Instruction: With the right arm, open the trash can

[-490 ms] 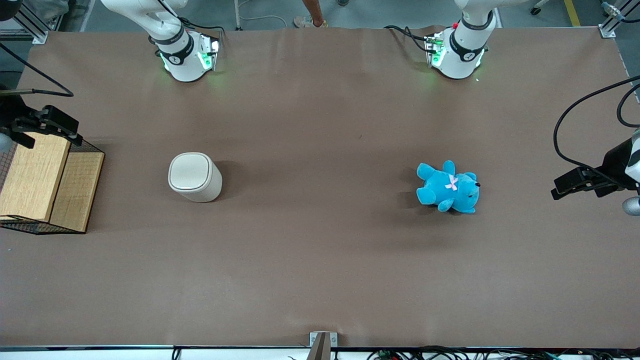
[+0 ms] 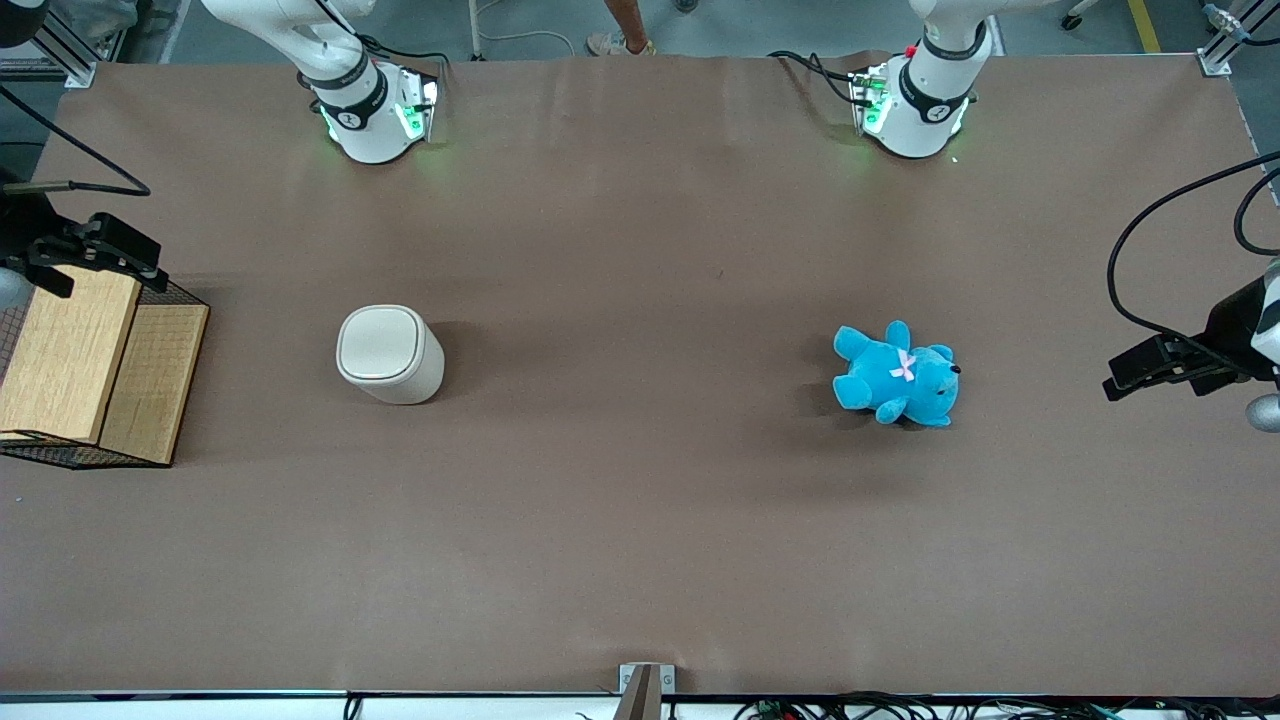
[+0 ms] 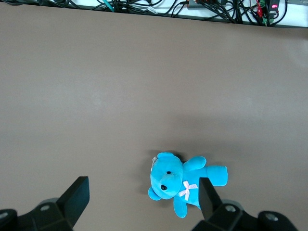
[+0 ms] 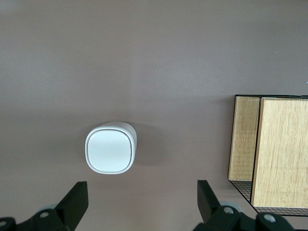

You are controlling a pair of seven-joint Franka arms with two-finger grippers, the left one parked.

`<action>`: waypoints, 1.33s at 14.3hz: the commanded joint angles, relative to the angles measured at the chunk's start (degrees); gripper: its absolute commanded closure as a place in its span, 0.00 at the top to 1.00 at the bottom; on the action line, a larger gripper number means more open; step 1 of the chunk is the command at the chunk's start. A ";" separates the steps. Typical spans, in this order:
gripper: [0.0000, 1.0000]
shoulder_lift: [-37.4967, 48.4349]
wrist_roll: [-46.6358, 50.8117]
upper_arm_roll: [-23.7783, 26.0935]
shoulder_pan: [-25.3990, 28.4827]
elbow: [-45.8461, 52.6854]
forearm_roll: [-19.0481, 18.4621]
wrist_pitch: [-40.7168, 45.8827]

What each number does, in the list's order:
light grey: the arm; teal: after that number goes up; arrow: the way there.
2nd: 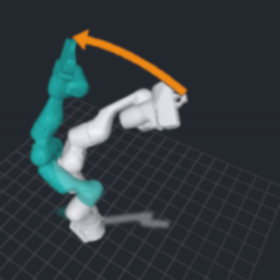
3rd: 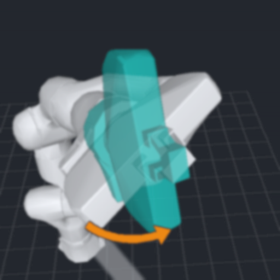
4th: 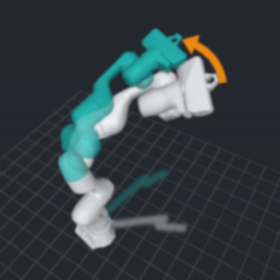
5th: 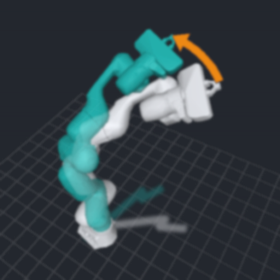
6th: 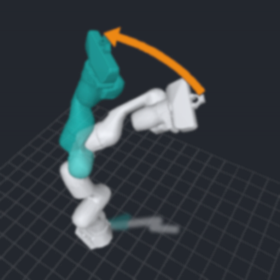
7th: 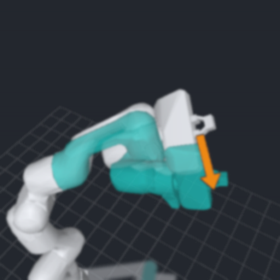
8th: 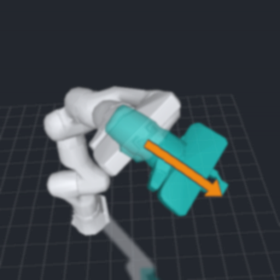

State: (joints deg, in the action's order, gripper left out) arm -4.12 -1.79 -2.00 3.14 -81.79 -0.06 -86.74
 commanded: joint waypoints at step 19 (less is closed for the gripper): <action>0.00 -4.04 2.93 1.03 7.05 -28.51 3.23 -14.15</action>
State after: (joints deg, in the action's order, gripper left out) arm -7.52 0.43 -0.90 9.38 -109.05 1.84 -99.17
